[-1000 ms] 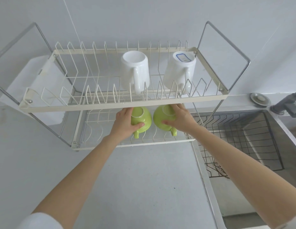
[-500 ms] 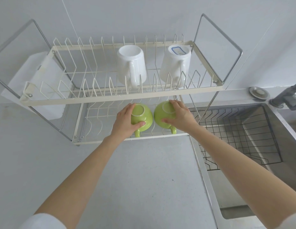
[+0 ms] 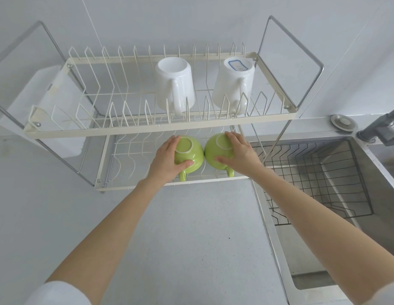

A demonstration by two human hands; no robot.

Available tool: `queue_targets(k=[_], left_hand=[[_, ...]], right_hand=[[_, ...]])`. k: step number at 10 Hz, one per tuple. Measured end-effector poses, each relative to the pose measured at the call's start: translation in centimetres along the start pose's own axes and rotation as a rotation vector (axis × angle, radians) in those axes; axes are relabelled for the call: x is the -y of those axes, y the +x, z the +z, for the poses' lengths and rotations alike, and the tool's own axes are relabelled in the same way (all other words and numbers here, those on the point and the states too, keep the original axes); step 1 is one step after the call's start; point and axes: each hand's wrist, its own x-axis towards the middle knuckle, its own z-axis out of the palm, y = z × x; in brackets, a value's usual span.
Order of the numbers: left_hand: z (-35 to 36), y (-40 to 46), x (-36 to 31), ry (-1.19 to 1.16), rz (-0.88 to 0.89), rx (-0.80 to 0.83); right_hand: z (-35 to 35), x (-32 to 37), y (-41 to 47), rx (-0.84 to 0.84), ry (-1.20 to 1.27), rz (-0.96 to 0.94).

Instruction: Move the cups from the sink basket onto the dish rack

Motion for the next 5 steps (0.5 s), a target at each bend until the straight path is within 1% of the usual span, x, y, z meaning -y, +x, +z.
queue_targets(k=[1,3,4,5], left_hand=[[-0.1,0.2,0.0,0.004,0.002,0.019],[-1.1,0.3,-0.6,0.026,-0.03,0.081],[-1.8,-1.1,-1.6,0.216,0.027,0.055],[-2.0,-2.1,-1.9,0.307,0.081,0.031]], right_hand=[[-0.1,0.0,-0.2,0.012,-0.02,0.001],[-0.4,0.5,-1.0,0.009,-0.183,-0.053],[-0.6,0.9,-2.5,-0.01,-0.23,-0.102],[-0.6,1.0,-3.7,-0.019,-0.255,-0.152]])
